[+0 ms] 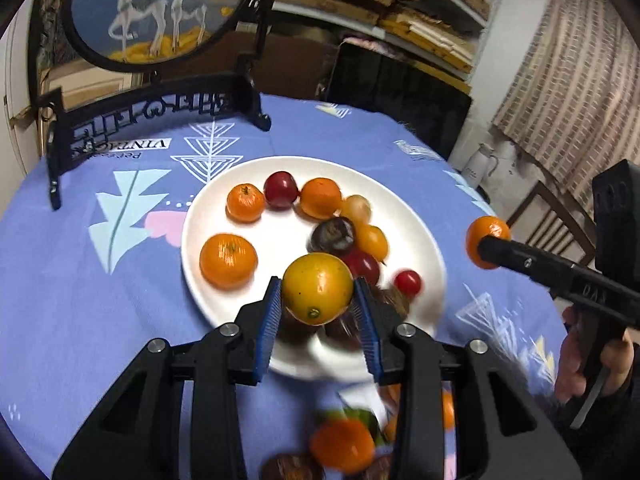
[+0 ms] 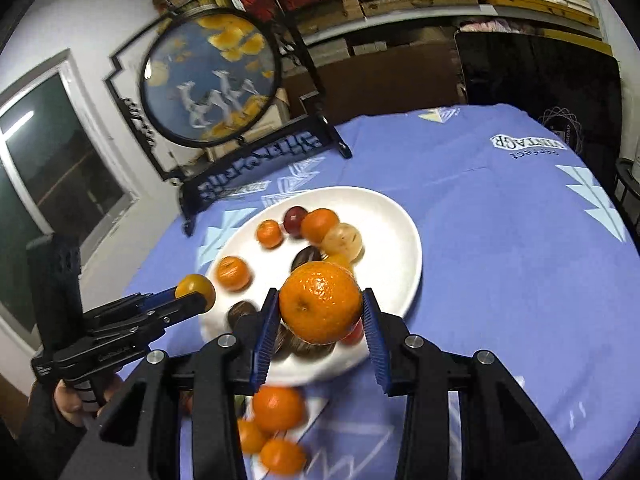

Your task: Organize fruits

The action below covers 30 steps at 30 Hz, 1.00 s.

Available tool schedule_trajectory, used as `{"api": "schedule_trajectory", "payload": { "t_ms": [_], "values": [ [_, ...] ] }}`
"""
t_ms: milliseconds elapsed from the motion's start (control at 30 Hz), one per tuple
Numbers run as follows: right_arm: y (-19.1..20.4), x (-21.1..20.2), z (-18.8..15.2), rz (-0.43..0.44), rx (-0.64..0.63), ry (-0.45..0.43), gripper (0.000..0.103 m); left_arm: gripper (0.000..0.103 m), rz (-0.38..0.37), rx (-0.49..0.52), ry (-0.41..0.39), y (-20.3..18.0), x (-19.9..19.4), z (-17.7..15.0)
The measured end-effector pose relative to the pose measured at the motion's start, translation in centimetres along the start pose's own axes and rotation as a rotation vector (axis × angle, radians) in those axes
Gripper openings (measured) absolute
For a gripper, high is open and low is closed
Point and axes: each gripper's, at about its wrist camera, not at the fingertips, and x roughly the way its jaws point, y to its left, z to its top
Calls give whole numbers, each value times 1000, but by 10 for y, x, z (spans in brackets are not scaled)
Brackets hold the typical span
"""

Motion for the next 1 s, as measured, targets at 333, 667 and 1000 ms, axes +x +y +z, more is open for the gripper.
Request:
{"api": "schedule_trajectory", "payload": {
  "t_ms": [333, 667, 1000],
  "values": [
    [-3, 13, -5, -80, -30, -42, 46, 72, 16, -16, -34, 8, -3, 0],
    [-8, -31, -68, -44, 8, -45, 52, 72, 56, 144, 1, -5, -61, -77],
    [-7, -32, -106, -18, 36, 6, 52, 62, 161, 250, 121, -4, -51, -122]
  ]
}}
